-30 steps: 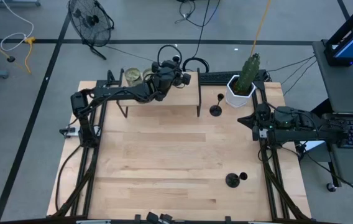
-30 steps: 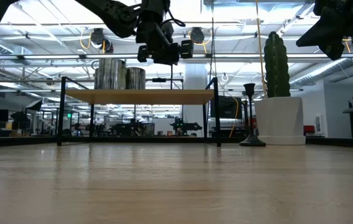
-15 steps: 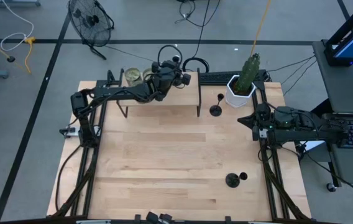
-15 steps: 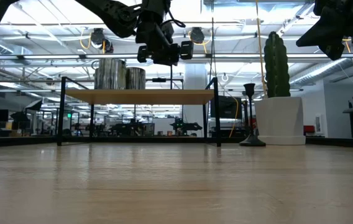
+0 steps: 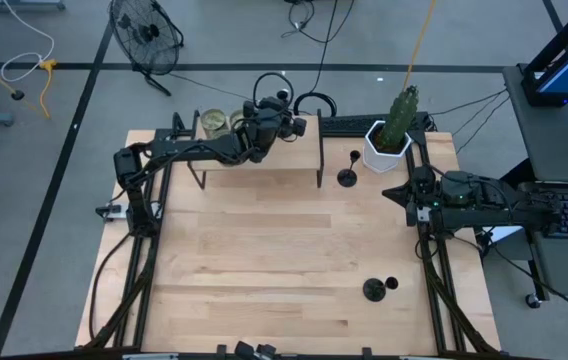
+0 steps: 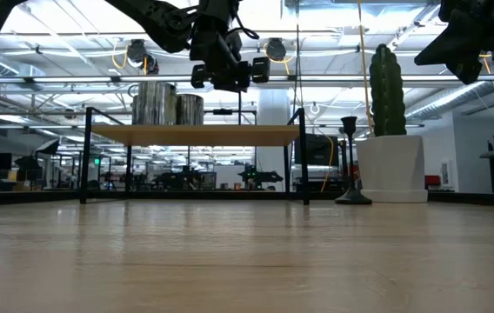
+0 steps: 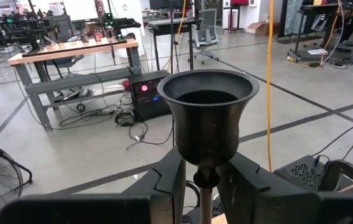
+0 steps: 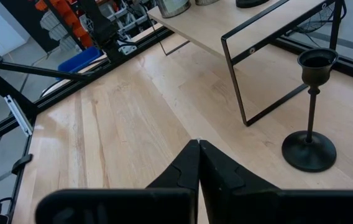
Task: Pick & Place candle stick holders
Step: Put the bottom left black candle holder on the shelf, then put the top black candle holder on the shelf
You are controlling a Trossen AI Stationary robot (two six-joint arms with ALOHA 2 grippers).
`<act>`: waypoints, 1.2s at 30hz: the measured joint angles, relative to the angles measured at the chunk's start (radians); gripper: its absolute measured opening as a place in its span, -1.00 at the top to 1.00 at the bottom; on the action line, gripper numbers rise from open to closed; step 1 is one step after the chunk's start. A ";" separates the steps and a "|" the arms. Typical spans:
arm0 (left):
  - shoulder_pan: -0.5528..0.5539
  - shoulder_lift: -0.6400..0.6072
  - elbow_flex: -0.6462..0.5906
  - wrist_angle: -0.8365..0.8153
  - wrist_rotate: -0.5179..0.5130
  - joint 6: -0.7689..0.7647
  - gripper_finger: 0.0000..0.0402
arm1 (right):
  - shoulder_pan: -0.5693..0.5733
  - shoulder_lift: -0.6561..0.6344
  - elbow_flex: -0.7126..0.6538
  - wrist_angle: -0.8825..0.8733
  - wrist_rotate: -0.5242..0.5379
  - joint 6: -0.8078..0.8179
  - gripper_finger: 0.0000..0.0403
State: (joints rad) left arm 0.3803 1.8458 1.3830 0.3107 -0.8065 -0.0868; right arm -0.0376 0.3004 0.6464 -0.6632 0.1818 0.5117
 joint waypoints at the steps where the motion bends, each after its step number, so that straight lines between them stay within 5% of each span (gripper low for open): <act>1: -0.001 0.000 0.000 0.000 0.002 -0.001 0.57 | 0.000 0.000 0.000 0.000 0.000 0.000 1.00; 16: -0.005 0.000 0.000 0.000 -0.004 0.010 -0.10 | 0.000 0.000 0.000 0.000 0.000 0.000 1.00; 36: -0.043 0.000 0.000 0.059 -0.012 0.130 -0.16 | 0.000 0.000 0.000 0.000 0.000 0.001 1.00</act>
State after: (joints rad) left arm 0.3370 1.8458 1.3830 0.3700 -0.8182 0.0433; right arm -0.0378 0.3004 0.6464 -0.6632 0.1818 0.5125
